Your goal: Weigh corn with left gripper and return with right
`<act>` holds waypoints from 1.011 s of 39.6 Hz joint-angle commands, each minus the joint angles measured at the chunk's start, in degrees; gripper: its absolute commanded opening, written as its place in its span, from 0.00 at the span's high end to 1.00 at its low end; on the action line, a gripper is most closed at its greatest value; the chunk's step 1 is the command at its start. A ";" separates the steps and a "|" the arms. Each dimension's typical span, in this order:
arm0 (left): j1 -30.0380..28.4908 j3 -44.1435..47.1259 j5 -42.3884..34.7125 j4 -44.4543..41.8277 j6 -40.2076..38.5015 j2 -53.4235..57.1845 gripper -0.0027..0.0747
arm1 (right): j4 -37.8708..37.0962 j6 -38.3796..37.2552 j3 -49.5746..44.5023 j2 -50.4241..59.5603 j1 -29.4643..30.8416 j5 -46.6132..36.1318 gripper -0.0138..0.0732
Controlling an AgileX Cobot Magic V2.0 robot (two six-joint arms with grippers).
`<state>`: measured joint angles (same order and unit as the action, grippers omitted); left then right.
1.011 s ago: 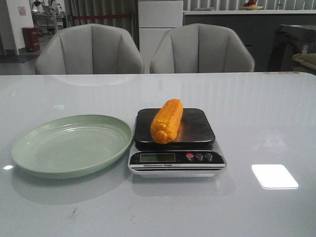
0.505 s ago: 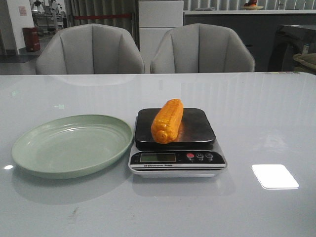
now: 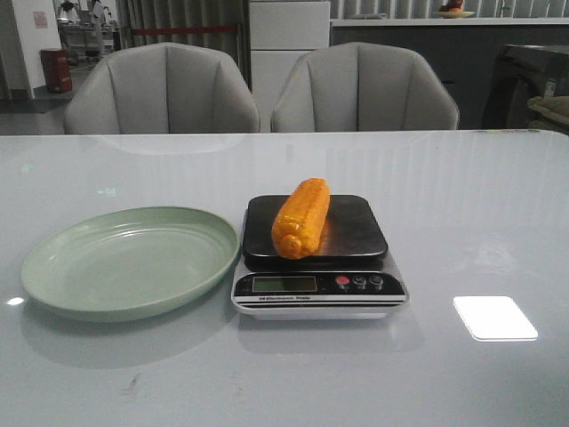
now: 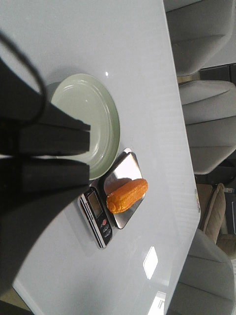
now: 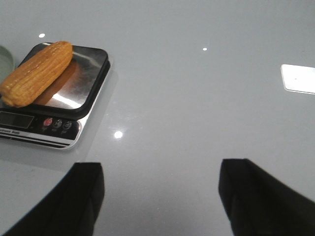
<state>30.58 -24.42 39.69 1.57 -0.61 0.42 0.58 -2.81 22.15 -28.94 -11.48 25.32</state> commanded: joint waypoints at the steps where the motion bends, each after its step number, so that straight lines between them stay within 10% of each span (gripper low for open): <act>1: 0.02 -1.28 -4.60 0.04 -0.08 1.00 0.82 | 0.01 1.16 4.14 -2.82 -3.42 -2.46 0.15; 15: 0.02 -1.28 -4.60 0.04 -0.08 1.00 0.82 | 5.13 0.84 16.23 -17.64 -15.41 0.95 0.15; 40: 0.02 -1.28 -4.60 0.04 -0.08 1.00 0.82 | 11.02 -7.99 47.42 -53.05 -16.56 14.52 0.15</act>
<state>30.58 -24.42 39.69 1.57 -0.61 0.42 11.23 -9.35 64.30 -80.49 -27.98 40.14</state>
